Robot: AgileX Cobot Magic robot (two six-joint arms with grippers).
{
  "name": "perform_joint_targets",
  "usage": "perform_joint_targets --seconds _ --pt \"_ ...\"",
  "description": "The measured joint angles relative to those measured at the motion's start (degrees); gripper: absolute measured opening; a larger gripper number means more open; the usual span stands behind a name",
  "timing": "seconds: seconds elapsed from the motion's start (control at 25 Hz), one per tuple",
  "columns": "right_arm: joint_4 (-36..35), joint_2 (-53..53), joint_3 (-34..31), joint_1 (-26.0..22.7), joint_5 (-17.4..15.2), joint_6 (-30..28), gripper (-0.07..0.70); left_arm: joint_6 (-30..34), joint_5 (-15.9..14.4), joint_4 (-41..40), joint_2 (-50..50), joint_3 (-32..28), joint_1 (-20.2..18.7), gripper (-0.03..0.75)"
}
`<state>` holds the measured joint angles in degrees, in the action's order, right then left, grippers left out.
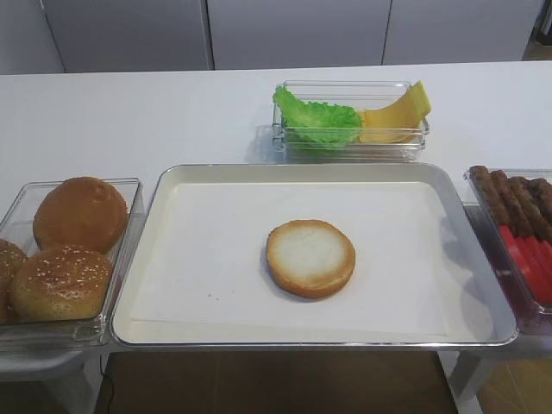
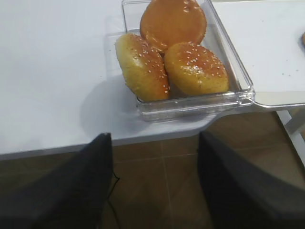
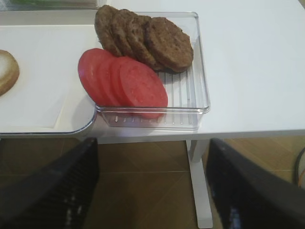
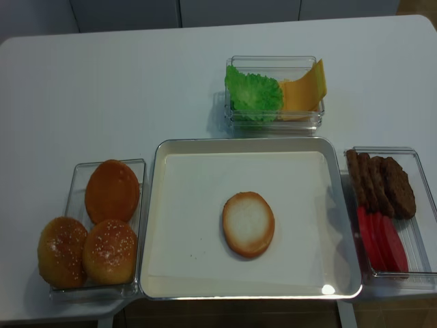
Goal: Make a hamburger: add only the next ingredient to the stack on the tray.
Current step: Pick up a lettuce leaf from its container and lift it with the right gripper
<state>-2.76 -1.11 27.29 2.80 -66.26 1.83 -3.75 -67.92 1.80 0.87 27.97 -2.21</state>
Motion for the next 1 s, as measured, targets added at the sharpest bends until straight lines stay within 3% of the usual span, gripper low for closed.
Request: perform_joint_targets --seconds 1.0 --pt "0.0 0.0 0.0 0.0 0.0 0.0 0.531 0.0 0.0 0.0 0.0 0.0 0.0 0.423"
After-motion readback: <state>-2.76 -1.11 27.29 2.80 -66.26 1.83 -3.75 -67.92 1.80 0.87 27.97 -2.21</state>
